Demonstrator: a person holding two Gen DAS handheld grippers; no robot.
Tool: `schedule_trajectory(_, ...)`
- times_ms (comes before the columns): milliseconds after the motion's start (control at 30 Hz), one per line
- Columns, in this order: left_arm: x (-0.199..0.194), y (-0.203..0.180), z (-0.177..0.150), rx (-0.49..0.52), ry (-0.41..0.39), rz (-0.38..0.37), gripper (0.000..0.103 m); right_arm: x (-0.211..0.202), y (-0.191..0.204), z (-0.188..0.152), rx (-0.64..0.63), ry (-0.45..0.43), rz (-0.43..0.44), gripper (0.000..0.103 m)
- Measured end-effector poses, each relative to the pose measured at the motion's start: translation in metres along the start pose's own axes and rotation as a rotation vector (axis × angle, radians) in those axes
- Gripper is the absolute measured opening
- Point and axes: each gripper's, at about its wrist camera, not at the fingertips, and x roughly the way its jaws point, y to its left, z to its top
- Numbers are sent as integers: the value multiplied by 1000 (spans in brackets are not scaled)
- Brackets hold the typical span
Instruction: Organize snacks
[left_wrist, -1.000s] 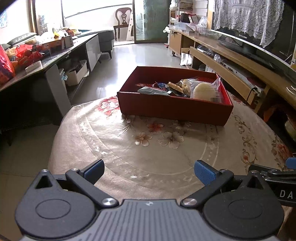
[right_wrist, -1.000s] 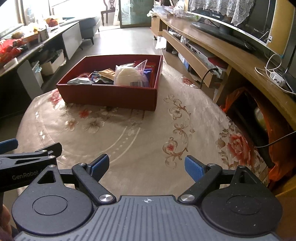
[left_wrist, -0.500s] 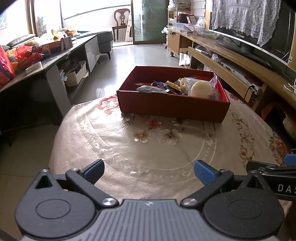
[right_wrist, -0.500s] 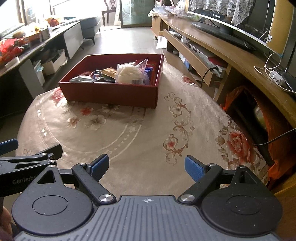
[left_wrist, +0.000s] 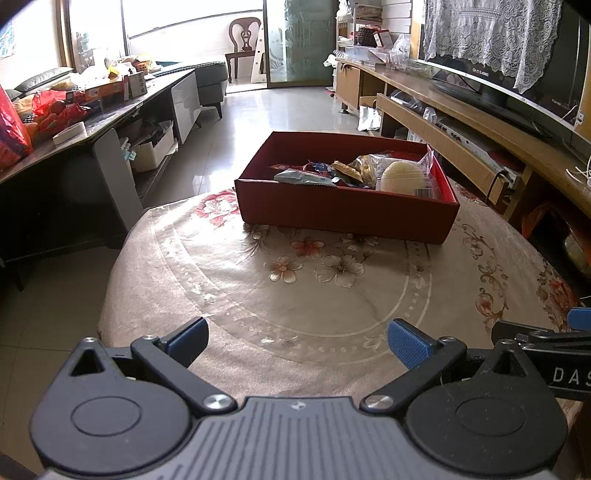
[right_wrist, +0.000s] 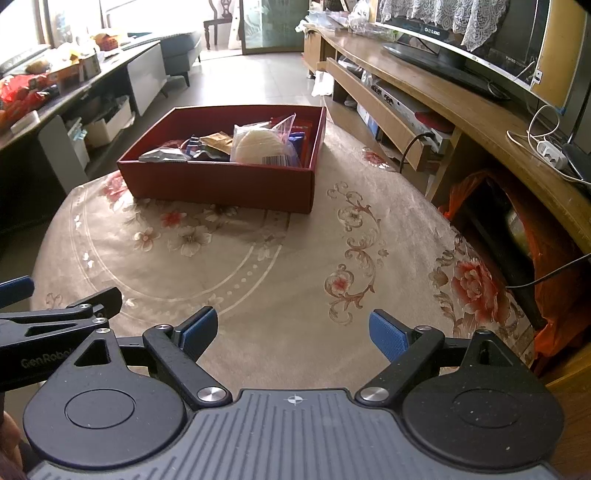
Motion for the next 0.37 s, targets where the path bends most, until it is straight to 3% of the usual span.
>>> schedule_trajectory(367,-3,1,-1,-9,-1,0,103,0,0,0,0,-1,0,93)
